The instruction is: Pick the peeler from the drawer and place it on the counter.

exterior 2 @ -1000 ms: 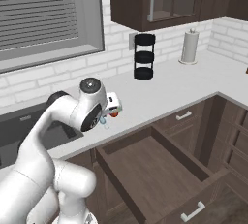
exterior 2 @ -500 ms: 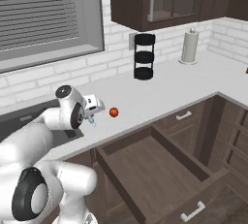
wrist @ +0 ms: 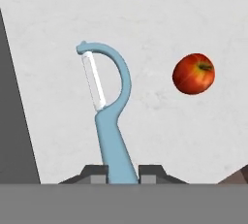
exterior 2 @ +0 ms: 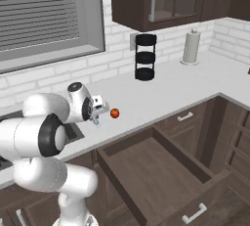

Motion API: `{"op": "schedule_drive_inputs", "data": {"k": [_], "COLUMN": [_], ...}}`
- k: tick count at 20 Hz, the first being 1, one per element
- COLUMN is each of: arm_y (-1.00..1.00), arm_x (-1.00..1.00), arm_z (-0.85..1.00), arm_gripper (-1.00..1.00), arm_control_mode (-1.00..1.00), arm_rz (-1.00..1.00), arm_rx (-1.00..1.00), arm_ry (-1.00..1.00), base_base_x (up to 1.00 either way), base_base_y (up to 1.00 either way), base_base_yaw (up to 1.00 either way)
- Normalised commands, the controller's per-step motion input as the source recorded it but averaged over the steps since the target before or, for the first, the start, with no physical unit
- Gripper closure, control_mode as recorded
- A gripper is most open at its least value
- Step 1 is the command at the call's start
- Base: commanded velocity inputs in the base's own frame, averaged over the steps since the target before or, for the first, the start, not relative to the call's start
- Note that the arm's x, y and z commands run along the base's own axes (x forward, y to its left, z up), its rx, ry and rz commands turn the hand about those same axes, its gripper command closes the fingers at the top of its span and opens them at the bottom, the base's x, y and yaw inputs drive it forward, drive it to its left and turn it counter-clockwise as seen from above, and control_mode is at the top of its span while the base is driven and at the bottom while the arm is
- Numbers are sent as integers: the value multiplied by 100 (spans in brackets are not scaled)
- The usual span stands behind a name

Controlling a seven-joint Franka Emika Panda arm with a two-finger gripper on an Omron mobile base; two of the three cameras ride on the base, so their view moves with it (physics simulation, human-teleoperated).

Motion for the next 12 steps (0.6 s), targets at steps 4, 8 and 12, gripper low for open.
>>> {"op": "schedule_drive_inputs", "data": {"k": [4,8,12], "arm_y": [0,-3,-42], "arm_x": [19,-16,-60], "arm_z": [-6,22,99], "arm_gripper": [-100,-100,-100], "arm_control_mode": [-100,-100,-100], "arm_rz": [0,0,-1], "arm_rx": [0,0,6], "arm_ry": [5,-1,-1], "base_base_x": [0,0,0], "base_base_y": [0,0,0], "base_base_yaw": [0,0,0]}}
